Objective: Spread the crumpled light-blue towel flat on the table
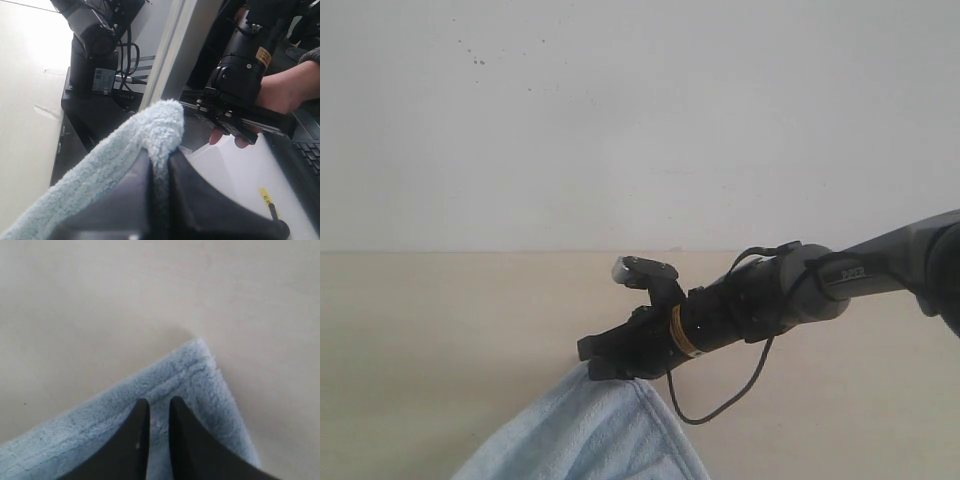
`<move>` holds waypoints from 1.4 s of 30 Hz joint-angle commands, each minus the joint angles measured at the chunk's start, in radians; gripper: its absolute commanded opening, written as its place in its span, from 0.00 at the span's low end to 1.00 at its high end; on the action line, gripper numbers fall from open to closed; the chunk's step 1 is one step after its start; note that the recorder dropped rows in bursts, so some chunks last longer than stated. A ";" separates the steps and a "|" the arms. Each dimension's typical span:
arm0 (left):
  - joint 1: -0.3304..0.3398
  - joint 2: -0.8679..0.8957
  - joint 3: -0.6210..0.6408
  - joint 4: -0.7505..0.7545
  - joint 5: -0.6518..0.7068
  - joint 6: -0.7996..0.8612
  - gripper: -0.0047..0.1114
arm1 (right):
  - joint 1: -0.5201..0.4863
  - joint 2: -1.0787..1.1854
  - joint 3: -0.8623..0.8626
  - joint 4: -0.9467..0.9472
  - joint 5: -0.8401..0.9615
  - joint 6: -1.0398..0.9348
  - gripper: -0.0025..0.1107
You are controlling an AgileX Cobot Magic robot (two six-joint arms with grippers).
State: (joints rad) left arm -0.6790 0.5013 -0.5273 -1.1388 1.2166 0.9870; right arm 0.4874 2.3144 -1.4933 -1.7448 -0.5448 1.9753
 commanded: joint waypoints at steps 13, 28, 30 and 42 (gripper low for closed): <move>-0.005 -0.006 0.001 -0.025 -0.008 0.003 0.08 | -0.001 0.010 -0.004 0.000 -0.017 0.005 0.15; -0.005 -0.006 0.001 -0.025 -0.054 0.008 0.08 | -0.138 0.050 -0.004 0.000 -0.089 0.076 0.15; -0.005 -0.006 0.001 -0.025 -0.073 0.028 0.08 | -0.192 0.050 -0.004 0.000 -0.144 0.079 0.15; -0.005 -0.006 0.001 0.006 -0.215 0.069 0.08 | -0.458 0.044 -0.004 0.000 -0.579 0.026 0.15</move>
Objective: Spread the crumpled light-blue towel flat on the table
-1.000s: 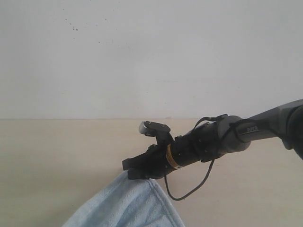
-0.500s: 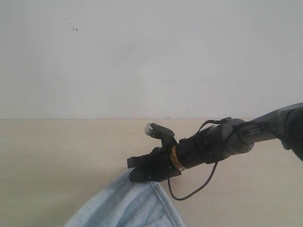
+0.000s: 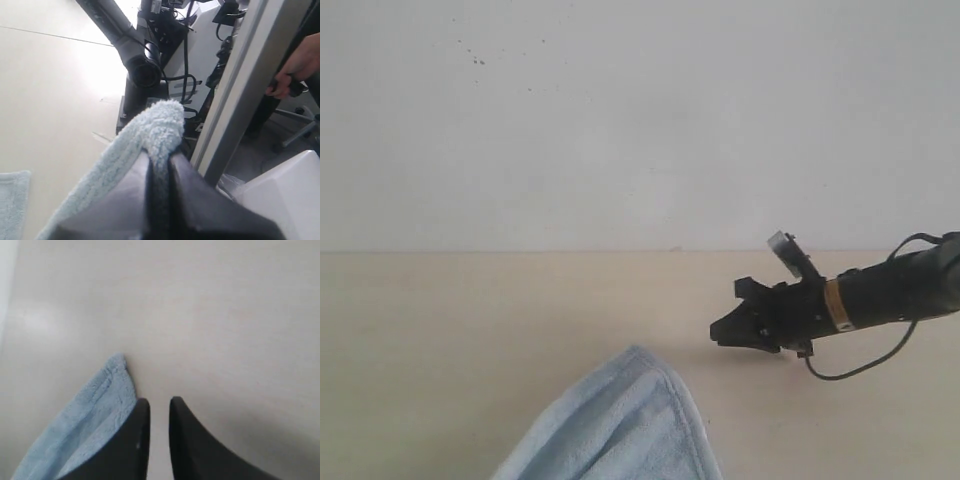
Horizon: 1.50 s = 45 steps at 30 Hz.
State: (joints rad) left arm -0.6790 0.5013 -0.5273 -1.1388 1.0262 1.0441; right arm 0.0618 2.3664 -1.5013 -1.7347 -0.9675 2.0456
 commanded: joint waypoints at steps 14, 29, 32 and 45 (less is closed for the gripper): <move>-0.005 -0.006 0.001 0.005 -0.033 0.015 0.08 | 0.218 -0.112 0.002 0.001 -0.176 -0.154 0.40; -0.005 -0.006 0.001 0.005 -0.006 0.031 0.08 | 0.307 -0.112 -0.095 -0.010 -0.017 -0.117 0.02; -0.005 -0.006 0.001 0.005 -0.006 0.034 0.08 | 0.307 -0.112 -0.095 -0.010 -0.061 -0.164 0.02; -0.005 -0.006 0.001 0.005 -0.017 0.049 0.08 | 0.309 -0.112 -0.095 -0.010 -0.074 -0.117 0.02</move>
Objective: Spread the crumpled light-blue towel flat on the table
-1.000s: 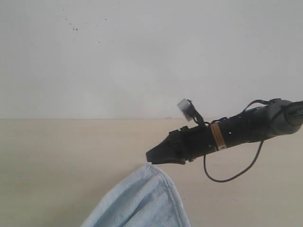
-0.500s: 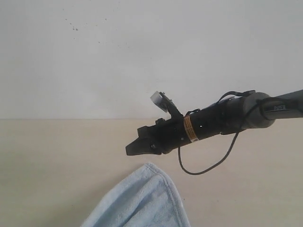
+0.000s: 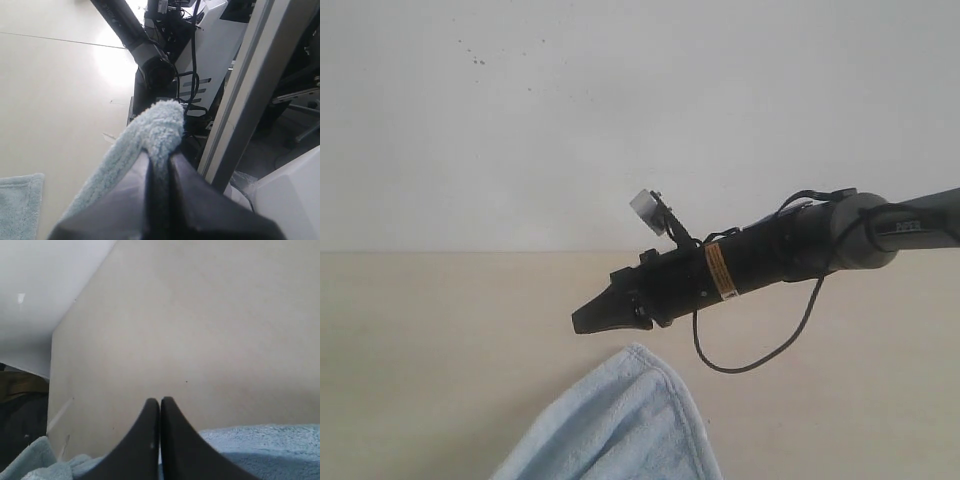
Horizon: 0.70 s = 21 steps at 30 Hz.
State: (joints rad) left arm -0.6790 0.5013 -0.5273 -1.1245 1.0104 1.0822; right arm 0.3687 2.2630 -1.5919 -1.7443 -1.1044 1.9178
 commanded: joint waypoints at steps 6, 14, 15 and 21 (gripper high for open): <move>-0.005 -0.006 0.001 -0.009 -0.018 0.011 0.08 | 0.050 -0.008 -0.004 0.000 0.256 -0.051 0.02; -0.005 -0.006 0.001 -0.009 -0.040 0.011 0.08 | 0.092 -0.008 -0.004 0.000 0.478 -0.078 0.02; -0.005 -0.006 0.001 -0.009 -0.045 0.011 0.08 | 0.092 -0.008 -0.002 0.000 0.492 -0.083 0.02; -0.005 -0.006 0.001 -0.009 -0.079 0.011 0.08 | 0.092 -0.016 -0.002 0.000 0.555 -0.131 0.02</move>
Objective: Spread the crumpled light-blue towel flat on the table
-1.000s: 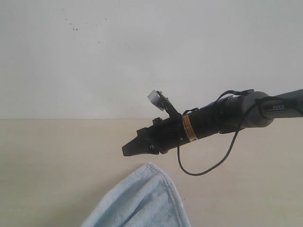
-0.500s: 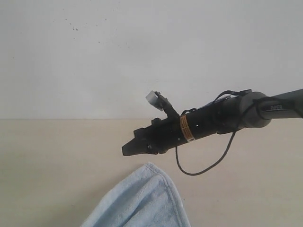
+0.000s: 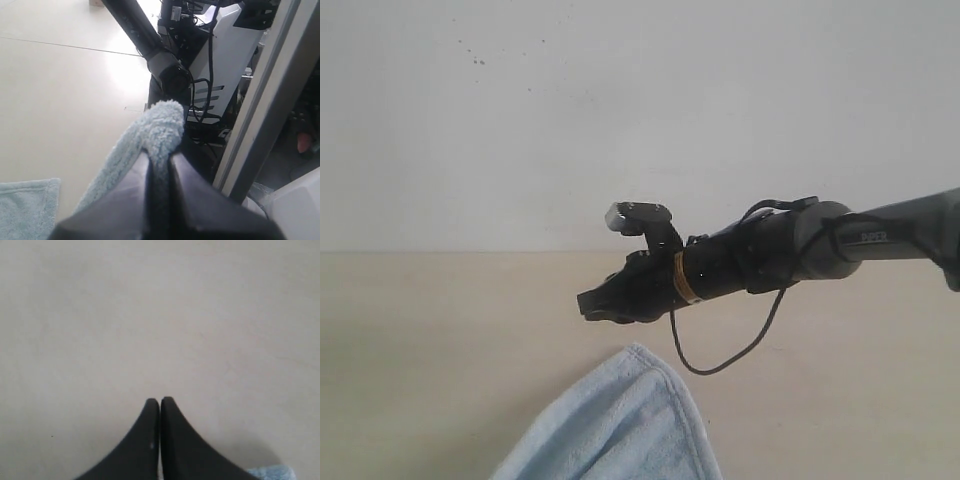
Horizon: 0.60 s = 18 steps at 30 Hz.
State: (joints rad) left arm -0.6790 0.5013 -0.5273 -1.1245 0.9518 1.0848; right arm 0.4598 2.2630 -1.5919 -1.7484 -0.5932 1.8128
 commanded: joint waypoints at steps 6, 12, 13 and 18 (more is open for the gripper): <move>-0.005 -0.006 0.001 -0.009 -0.019 0.008 0.08 | -0.001 -0.090 0.109 0.004 0.150 -0.068 0.02; -0.005 -0.006 0.001 -0.009 -0.058 0.014 0.08 | 0.001 -0.231 0.327 0.004 0.479 -0.073 0.02; -0.005 -0.006 0.001 -0.009 -0.075 0.023 0.08 | 0.003 -0.247 0.344 0.004 0.512 -0.073 0.02; -0.005 -0.006 0.001 -0.009 -0.134 0.035 0.08 | 0.072 -0.266 0.363 0.004 0.622 -0.184 0.02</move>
State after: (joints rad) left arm -0.6790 0.5013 -0.5273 -1.1245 0.8468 1.1119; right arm 0.4917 2.0098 -1.2358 -1.7464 -0.0294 1.6947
